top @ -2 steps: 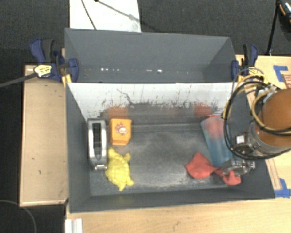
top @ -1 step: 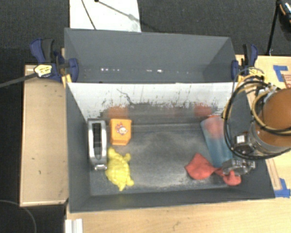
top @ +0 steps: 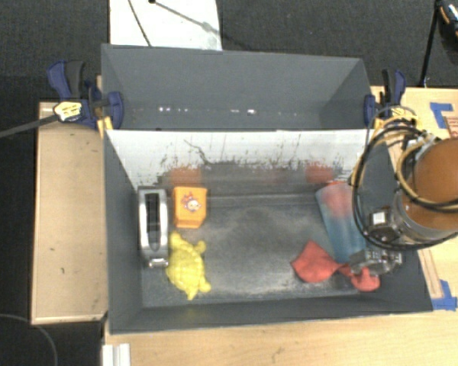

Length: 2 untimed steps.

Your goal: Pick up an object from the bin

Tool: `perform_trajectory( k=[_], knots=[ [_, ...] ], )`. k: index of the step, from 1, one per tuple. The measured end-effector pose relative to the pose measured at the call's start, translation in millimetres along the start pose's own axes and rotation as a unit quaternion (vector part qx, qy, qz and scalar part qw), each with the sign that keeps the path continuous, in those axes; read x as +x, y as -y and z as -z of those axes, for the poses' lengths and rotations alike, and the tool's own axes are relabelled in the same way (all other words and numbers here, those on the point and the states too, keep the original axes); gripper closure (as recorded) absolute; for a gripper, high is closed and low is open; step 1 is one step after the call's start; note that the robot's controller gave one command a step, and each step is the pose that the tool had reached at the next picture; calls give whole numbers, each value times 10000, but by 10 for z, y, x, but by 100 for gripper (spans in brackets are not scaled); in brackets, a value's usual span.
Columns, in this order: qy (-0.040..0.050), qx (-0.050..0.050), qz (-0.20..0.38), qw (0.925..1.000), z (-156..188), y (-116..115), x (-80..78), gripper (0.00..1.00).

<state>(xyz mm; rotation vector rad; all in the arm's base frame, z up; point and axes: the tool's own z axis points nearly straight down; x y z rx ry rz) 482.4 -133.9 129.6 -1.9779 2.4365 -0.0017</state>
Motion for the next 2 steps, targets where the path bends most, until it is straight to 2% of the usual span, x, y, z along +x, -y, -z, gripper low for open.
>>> perform_trajectory(
  k=[2],
  knots=[
    [2,-22,-13,10000,151,-8,-6,100]
  ],
)
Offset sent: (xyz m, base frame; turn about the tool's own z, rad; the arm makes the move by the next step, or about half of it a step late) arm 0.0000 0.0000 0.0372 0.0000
